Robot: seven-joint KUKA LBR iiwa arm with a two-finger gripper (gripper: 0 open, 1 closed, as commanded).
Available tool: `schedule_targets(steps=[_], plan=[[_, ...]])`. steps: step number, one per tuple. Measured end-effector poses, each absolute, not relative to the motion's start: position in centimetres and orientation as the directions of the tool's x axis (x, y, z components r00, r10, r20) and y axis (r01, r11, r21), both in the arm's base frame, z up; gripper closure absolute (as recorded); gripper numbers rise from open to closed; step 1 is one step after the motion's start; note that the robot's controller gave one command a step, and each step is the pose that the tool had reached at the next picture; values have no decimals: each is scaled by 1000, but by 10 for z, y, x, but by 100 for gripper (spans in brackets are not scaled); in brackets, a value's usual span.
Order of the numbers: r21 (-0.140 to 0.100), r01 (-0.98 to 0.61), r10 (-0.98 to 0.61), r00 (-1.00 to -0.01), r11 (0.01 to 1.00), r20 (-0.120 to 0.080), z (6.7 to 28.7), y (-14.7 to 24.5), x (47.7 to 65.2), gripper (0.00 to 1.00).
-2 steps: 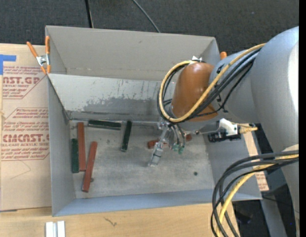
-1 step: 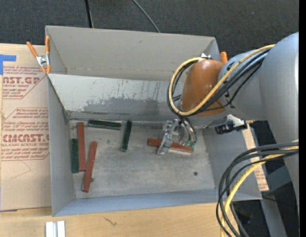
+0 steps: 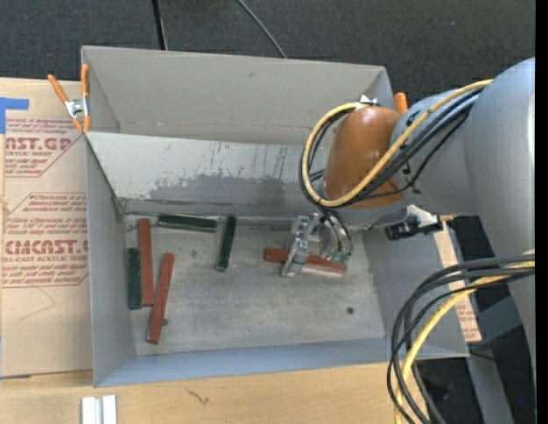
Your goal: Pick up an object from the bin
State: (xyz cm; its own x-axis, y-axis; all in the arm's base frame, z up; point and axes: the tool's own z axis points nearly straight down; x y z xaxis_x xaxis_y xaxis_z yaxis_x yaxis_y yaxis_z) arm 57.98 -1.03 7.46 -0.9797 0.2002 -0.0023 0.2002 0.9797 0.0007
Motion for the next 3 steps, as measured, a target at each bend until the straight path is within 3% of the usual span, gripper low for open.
schedule_targets(steps=[1, 2, 3], plan=[[2, 185, 185, -983, 983, -2, 194, 2, 572, 100], [2, 185, 185, -983, 983, -2, 194, 2, 572, 100], [-1, 82, 82, -997, 997, 2, 225, 1, 571, 100]])
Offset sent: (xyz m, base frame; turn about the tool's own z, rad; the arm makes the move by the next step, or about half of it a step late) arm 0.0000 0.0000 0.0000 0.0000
